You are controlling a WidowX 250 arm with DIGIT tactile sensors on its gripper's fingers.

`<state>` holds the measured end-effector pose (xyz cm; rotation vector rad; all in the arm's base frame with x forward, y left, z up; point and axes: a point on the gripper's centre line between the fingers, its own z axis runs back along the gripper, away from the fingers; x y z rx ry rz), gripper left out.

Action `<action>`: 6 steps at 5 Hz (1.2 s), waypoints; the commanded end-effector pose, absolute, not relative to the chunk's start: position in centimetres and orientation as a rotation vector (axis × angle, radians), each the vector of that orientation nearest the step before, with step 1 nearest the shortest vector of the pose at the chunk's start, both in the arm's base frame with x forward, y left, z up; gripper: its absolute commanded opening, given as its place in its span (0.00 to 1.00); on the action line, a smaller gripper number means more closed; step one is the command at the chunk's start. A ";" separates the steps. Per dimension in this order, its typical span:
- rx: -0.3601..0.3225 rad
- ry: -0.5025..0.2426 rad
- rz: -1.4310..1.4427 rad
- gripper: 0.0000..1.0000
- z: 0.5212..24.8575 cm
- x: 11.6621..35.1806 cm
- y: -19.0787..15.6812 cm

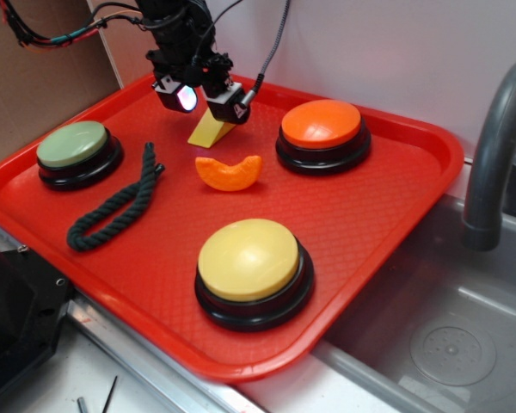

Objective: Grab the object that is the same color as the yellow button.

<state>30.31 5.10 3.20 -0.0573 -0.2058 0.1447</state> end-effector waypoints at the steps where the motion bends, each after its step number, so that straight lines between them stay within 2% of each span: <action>1: -0.038 -0.270 0.127 1.00 4.3 32.6 5.3; 3: -0.022 -0.259 0.122 1.00 3.7 32.8 5.6; 4: -0.007 -0.253 0.165 0.00 3.7 32.6 5.5; 6: -0.005 -0.243 0.171 0.00 3.5 32.4 5.3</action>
